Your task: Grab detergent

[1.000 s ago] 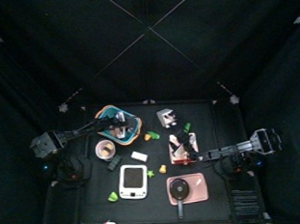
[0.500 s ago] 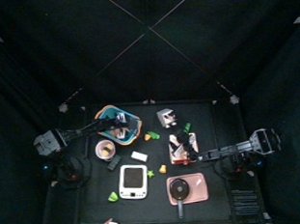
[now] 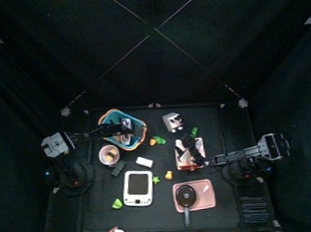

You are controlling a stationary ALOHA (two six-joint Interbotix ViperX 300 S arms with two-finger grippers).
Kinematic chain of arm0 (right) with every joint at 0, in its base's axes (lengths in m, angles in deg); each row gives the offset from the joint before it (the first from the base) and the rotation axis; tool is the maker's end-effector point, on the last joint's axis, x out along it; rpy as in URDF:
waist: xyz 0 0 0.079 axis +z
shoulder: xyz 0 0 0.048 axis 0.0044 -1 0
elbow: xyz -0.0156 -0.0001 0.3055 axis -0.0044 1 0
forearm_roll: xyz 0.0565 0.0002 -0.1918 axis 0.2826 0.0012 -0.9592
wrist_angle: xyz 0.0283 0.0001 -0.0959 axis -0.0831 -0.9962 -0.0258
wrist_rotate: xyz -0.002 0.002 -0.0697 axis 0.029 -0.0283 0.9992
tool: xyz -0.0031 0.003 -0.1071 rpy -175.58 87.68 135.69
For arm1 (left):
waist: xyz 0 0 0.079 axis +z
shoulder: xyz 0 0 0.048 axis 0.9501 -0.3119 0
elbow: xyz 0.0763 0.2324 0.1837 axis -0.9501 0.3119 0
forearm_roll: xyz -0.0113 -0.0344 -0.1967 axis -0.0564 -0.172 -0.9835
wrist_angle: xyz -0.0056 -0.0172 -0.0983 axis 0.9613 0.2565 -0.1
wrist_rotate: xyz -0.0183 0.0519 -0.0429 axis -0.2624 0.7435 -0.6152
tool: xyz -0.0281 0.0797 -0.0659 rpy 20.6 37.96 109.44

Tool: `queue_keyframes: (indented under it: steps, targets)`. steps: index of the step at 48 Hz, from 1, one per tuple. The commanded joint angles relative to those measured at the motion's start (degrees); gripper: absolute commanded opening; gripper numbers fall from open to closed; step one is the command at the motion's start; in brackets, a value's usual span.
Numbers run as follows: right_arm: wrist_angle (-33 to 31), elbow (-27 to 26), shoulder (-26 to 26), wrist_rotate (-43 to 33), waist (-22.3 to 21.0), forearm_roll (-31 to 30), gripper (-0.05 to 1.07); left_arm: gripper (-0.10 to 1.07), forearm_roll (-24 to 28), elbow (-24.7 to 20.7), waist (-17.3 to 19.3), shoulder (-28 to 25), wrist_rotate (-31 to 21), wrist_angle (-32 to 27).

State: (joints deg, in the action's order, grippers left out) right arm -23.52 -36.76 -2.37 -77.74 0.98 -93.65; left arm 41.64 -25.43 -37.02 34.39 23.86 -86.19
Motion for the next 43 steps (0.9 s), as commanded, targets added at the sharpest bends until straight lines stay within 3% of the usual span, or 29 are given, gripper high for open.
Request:
queue_keyframes:
  steps: [1,12,33,43]
  targets:
    - [-0.1,-1.1,0.5,0.0,-0.4,-0.2,0.86,1.03,0.2,-0.6,0.0,0.4,0.1,0.6]
    - [-0.1,-1.2,0.5,0.0,-0.5,-0.2,0.86,0.99,-0.1,-0.5,0.0,-1.1,0.1,0.6]
    - [-0.1,-1.2,0.4,0.0,-0.5,-0.2,0.86,0.72,-0.1,-0.6,0.4,-1.3,-0.1,1.4]
    - [-0.1,-1.1,0.4,0.0,-0.5,-0.2,0.86,0.71,-0.1,-0.5,0.0,1.0,-0.1,1.3]
